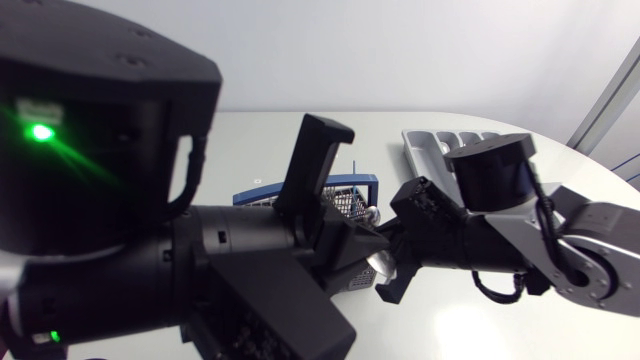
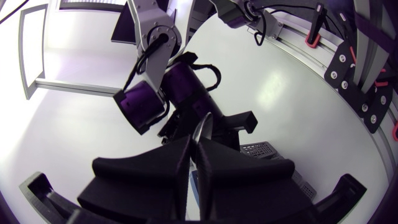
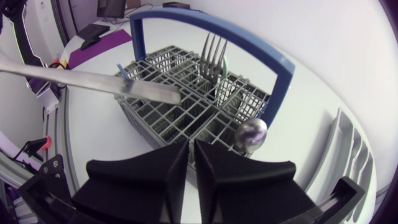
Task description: Unload the cutlery basket into the drawer organizer.
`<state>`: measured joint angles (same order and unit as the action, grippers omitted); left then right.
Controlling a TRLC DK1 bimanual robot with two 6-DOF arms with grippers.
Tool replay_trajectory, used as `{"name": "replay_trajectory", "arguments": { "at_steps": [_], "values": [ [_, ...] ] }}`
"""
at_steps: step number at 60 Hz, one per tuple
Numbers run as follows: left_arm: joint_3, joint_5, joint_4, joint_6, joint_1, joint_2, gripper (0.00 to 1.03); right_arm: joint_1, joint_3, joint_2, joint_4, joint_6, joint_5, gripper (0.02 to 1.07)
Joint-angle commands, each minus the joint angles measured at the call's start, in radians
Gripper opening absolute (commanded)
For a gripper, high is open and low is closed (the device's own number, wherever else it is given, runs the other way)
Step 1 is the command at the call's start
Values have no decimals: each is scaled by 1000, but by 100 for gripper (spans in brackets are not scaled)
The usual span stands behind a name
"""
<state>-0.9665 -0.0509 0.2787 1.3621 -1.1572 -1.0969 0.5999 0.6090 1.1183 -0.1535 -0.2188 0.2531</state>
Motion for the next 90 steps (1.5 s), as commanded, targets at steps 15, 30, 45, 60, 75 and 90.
{"name": "replay_trajectory", "arguments": {
  "at_steps": [15, 30, 45, 60, 75, 90],
  "values": [
    [-89, -18, -64, -219, 53, 15, 4, -18, -72, -324, -135, 24, 2, 51],
    [-127, -17, -108, -498, 191, -64, 4, -66, -64, -402, -166, 16, 31, 62],
    [-182, -33, -124, -821, 231, -138, 4, -94, -57, -408, -87, 36, -23, 63],
    [-170, -168, -279, -974, 154, -175, 4, -40, -46, -407, 17, 50, -141, 63],
    [-176, -237, -352, -1097, 136, -222, 5, 35, -71, -410, 117, 19, -276, 63],
    [-201, -241, -337, -1212, 146, -255, 5, 110, -84, -410, 189, -44, -396, 63]
  ]
}}
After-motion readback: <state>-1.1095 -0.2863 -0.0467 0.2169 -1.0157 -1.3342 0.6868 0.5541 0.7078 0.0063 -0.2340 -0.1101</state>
